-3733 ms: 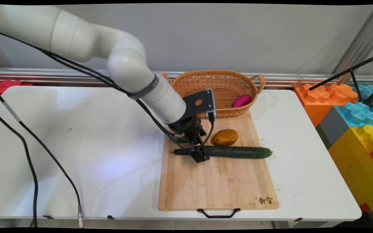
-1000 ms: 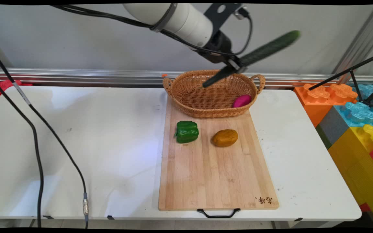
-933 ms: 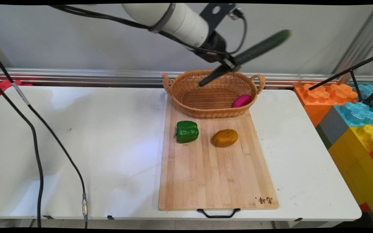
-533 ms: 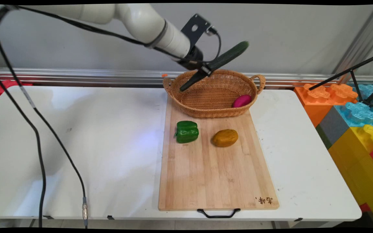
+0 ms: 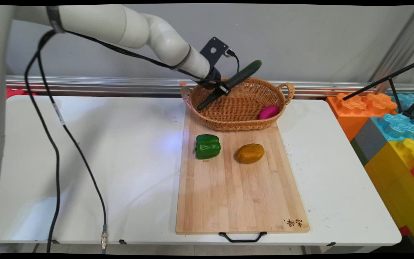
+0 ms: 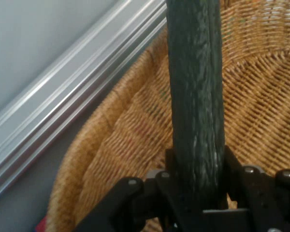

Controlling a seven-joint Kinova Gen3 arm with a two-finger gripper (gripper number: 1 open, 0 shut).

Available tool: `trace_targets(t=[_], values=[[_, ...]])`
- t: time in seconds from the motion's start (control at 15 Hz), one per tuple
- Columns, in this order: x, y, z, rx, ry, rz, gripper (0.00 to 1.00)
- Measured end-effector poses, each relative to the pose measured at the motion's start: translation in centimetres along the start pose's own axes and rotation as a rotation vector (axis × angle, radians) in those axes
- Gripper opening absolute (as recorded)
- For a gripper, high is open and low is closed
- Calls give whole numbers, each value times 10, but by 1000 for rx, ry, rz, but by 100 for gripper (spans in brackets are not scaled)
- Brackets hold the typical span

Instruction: Place the picked object in the vegetable basket

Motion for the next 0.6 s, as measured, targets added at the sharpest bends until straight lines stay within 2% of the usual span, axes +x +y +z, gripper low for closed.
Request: trace_targets(t=[0.2,0.27,0.6], values=[[3,6,12,-21,8,-2,0],[4,9,14,-27,7,0,100],[2,19,15,-63,-26,19,100]])
